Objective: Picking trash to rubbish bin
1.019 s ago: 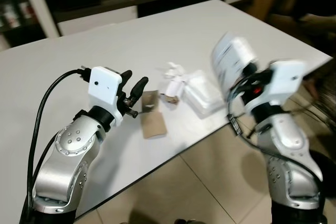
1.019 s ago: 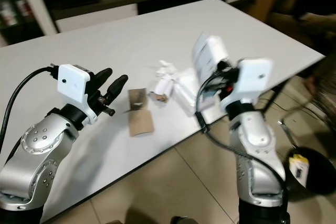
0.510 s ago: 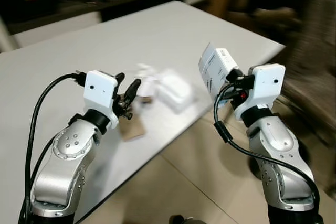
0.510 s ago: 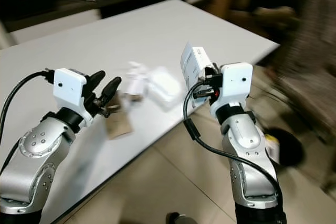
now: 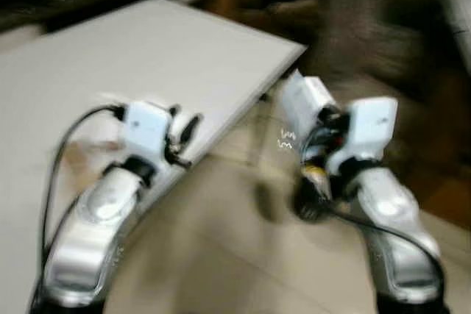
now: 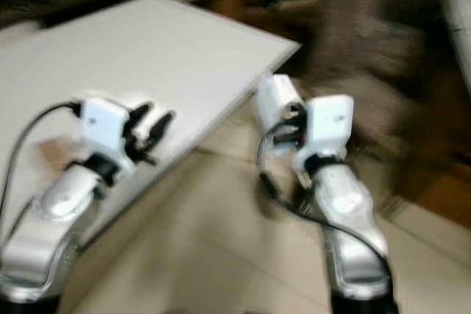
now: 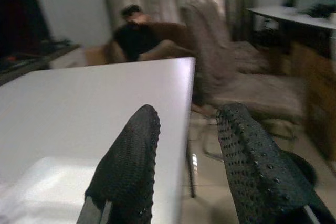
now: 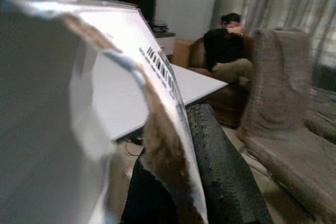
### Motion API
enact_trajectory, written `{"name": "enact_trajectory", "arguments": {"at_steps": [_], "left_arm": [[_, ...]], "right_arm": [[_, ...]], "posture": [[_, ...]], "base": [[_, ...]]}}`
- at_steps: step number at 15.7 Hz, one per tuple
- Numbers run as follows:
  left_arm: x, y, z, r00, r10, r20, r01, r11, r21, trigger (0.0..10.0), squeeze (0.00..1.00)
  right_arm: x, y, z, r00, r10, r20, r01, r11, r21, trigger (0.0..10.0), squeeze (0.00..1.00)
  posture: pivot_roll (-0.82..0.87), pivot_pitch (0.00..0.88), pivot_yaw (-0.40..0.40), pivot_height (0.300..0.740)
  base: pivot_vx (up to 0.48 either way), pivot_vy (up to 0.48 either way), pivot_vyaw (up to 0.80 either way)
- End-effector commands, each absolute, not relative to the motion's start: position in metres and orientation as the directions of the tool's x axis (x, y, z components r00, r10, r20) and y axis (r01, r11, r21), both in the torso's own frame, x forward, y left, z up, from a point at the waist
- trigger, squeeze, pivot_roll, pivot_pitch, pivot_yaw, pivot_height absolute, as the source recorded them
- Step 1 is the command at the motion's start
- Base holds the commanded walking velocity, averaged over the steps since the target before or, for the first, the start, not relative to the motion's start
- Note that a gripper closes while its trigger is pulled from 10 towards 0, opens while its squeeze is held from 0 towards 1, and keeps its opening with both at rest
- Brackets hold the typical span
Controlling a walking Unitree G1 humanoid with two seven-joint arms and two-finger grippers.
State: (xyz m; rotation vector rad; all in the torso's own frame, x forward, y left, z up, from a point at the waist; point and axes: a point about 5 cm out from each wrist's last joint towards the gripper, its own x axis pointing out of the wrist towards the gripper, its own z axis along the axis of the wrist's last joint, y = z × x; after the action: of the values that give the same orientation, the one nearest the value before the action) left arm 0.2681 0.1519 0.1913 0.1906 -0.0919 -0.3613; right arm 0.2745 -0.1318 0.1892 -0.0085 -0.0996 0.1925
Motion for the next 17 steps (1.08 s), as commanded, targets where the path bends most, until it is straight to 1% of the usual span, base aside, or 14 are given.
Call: {"name": "enact_trajectory", "arguments": {"at_steps": [1,3,6,8,9,10,11,12,14,17], "left_arm": [[0.266,0.148,0.196,0.923,-0.377,0.074,0.356,0.912,0.205,10.0,0.00],[0.267,0.149,0.193,0.928,-0.369,0.050,0.357,0.919,0.168,10.0,0.00],[0.268,0.149,0.188,0.934,-0.355,0.025,0.348,0.926,0.150,10.0,0.00],[0.267,0.147,0.179,0.929,-0.370,-0.011,0.369,0.922,0.116,10.0,0.00],[0.268,0.147,0.173,0.930,-0.366,-0.029,0.367,0.920,0.135,10.0,0.00],[0.270,0.148,0.164,0.933,-0.356,-0.047,0.359,0.921,0.149,10.0,0.00],[0.272,0.149,0.149,0.933,-0.354,-0.066,0.360,0.922,0.139,10.0,0.00],[0.273,0.148,0.145,0.931,-0.357,-0.070,0.363,0.923,0.125,10.0,0.00],[0.273,0.147,0.125,0.923,-0.365,-0.119,0.379,0.917,0.126,10.0,0.00],[0.274,0.146,0.108,0.913,-0.378,-0.154,0.398,0.909,0.127,10.0,0.00]], "right_arm": [[0.274,-0.137,0.193,0.980,0.167,0.110,-0.165,0.986,-0.033,10.0,0.00],[0.273,-0.136,0.192,0.979,0.178,0.098,-0.176,0.984,-0.022,10.0,0.00],[0.271,-0.133,0.183,0.976,0.211,0.045,-0.210,0.977,-0.039,10.0,0.00],[0.270,-0.130,0.169,0.972,0.233,-0.033,-0.233,0.973,-0.004,10.0,0.00],[0.270,-0.129,0.163,0.969,0.239,-0.055,-0.240,0.971,-0.004,10.0,0.00],[0.272,-0.130,0.151,0.966,0.235,-0.107,-0.235,0.972,0.014,10.0,0.00],[0.274,-0.132,0.129,0.959,0.215,-0.183,-0.214,0.976,0.030,10.0,0.00],[0.274,-0.132,0.124,0.957,0.214,-0.195,-0.213,0.977,0.025,10.0,0.00],[0.275,-0.136,0.104,0.950,0.193,-0.246,-0.195,0.981,0.020,10.0,0.00],[0.272,-0.138,0.088,0.941,0.185,-0.285,-0.189,0.982,0.013,10.0,0.00]], "posture": [[-0.04,0.035,-0.036,0.740],[-0.04,0.037,-0.036,0.740],[-0.05,0.041,-0.037,0.740],[-0.05,0.044,-0.037,0.740],[-0.05,0.044,-0.037,0.740],[-0.05,0.046,-0.037,0.740],[-0.05,0.050,-0.038,0.740],[-0.05,0.050,-0.038,0.740],[-0.05,0.057,-0.042,0.740],[-0.05,0.062,-0.043,0.740]], "base": [[0.000,-0.398,-0.80],[0.000,-0.129,-0.64],[0.000,0.480,0.00],[0.000,0.000,0.00],[0.000,0.000,0.00],[0.000,0.000,0.00],[0.000,0.000,0.00],[0.000,0.000,0.00],[0.298,0.000,0.00],[0.347,0.000,-0.50]]}}
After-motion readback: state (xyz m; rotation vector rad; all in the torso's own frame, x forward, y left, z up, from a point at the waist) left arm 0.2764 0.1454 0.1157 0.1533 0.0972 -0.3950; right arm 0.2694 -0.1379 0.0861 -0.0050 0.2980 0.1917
